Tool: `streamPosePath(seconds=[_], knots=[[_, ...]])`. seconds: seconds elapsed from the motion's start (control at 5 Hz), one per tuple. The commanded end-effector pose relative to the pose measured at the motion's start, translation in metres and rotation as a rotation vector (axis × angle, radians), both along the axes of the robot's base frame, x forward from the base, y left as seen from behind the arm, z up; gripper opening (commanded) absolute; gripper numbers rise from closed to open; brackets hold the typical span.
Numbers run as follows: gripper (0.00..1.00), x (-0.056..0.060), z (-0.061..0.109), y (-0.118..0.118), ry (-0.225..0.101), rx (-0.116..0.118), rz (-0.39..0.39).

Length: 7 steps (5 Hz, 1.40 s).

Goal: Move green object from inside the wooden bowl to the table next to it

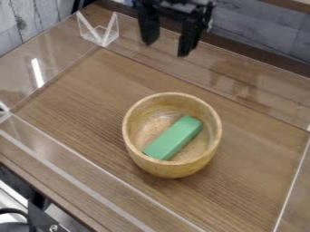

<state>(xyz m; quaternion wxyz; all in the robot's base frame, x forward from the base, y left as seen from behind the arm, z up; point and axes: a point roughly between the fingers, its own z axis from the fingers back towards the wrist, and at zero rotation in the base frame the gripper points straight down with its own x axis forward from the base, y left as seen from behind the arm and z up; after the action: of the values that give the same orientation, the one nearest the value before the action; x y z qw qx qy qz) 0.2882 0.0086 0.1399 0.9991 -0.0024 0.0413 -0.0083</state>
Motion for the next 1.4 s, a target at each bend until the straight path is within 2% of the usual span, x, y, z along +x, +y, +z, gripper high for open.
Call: streamPosePath(seconds=[0.0,0.2,0.4,0.6,0.8,1.0,1.2], knots=[[1.00,-0.005,-0.015,-0.014,-0.036,-0.011,-0.085],[1.00,-0.012,-0.044,-0.028,-0.035,-0.018,-0.133],[1.00,-0.014,-0.054,-0.027,-0.046,-0.018,-0.193],[1.00,-0.013,-0.056,-0.022,-0.057,-0.019,-0.242],[1.00,-0.012,-0.068,-0.021,-0.071,-0.022,-0.286],[1.00,-0.011,-0.077,-0.023,-0.100,-0.027,-0.328],[1.00,-0.022,-0.085,-0.022,-0.129,-0.027,-0.305]])
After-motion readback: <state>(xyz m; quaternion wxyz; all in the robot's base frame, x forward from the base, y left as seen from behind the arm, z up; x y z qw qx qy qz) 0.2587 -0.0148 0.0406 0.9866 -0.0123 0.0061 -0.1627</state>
